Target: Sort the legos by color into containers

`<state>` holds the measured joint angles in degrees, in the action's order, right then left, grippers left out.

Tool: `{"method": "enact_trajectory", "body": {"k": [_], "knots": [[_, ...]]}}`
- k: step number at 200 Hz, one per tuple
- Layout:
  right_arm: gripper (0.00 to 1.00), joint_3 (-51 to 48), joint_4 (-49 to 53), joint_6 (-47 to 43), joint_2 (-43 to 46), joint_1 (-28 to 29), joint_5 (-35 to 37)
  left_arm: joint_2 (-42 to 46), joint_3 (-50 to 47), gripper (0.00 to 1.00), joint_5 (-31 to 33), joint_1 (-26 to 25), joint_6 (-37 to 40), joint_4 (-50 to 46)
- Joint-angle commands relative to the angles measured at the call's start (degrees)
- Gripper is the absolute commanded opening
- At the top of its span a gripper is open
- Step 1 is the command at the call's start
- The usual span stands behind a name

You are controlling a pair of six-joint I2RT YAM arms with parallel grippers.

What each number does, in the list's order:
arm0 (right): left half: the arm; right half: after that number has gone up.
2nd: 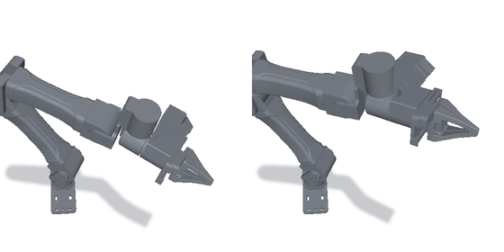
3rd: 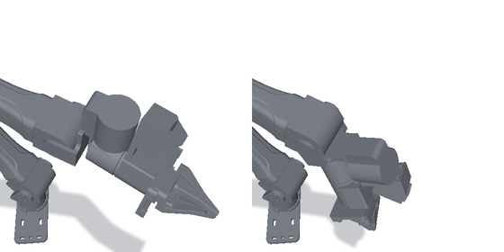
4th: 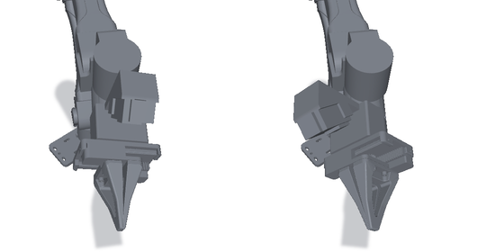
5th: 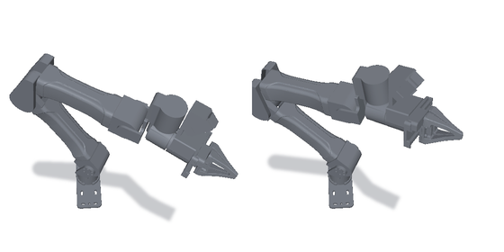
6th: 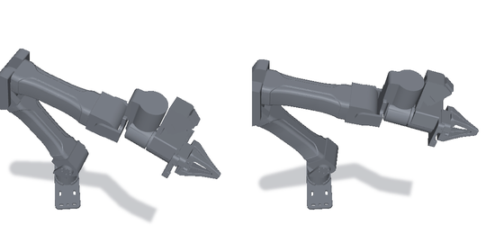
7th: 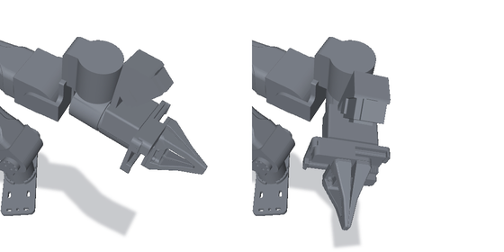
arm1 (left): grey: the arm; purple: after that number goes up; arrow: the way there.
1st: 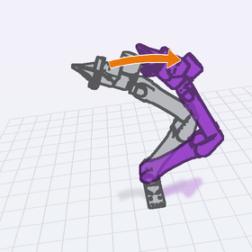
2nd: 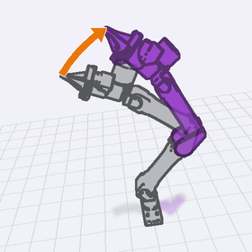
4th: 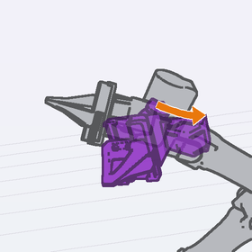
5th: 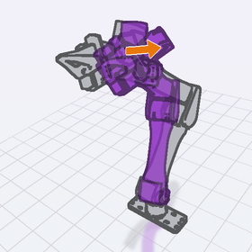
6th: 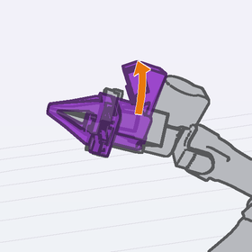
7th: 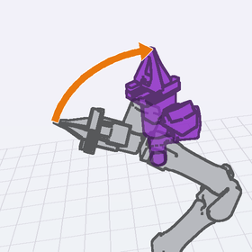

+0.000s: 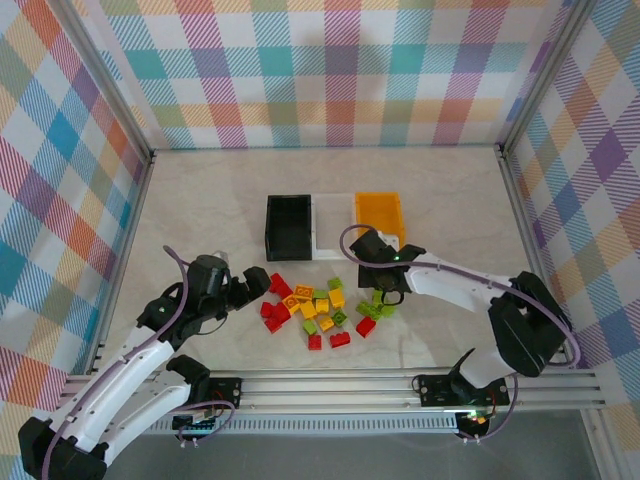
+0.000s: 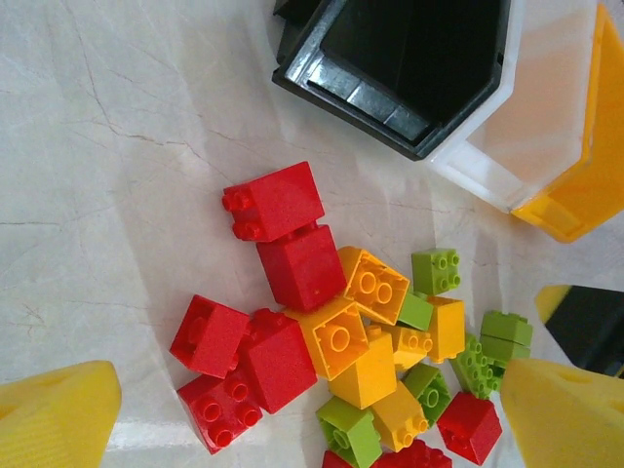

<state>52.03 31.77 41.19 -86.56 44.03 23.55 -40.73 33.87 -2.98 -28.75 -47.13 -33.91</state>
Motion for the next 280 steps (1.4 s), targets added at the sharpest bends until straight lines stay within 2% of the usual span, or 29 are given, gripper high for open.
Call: {"method": "enact_trajectory", "body": {"k": [1,24,107,167,210,248,280], "knots": [[0.66,-0.03,-0.90,1.74,-3.16,-0.91,-2.49,0.70,-1.04,1.00,0.53,-0.50,0.03,0.49],[0.60,-0.35,-2.74,2.37,-5.28,-1.32,-4.96,0.44,-1.09,1.00,0.86,-0.51,0.14,0.02],[0.50,-4.16,-4.21,5.56,-5.81,-1.32,-7.71,-0.03,-1.36,1.00,1.65,-0.51,0.12,-0.11],[0.32,-3.87,-4.61,3.77,-1.25,-1.32,-5.65,-0.64,-1.18,1.00,2.08,-0.51,-0.33,0.34],[0.29,-0.11,-3.21,0.09,4.92,-1.73,-3.53,-0.67,-0.22,1.00,3.27,-0.51,-1.34,0.06],[0.29,4.36,-1.67,-3.23,6.59,-4.92,-4.94,0.18,-1.26,1.00,3.66,-0.51,-1.39,0.91],[0.29,-1.78,-4.67,-1.82,7.72,-4.88,-6.61,-0.41,-1.78,1.00,3.00,-0.51,-1.36,0.86]]}}
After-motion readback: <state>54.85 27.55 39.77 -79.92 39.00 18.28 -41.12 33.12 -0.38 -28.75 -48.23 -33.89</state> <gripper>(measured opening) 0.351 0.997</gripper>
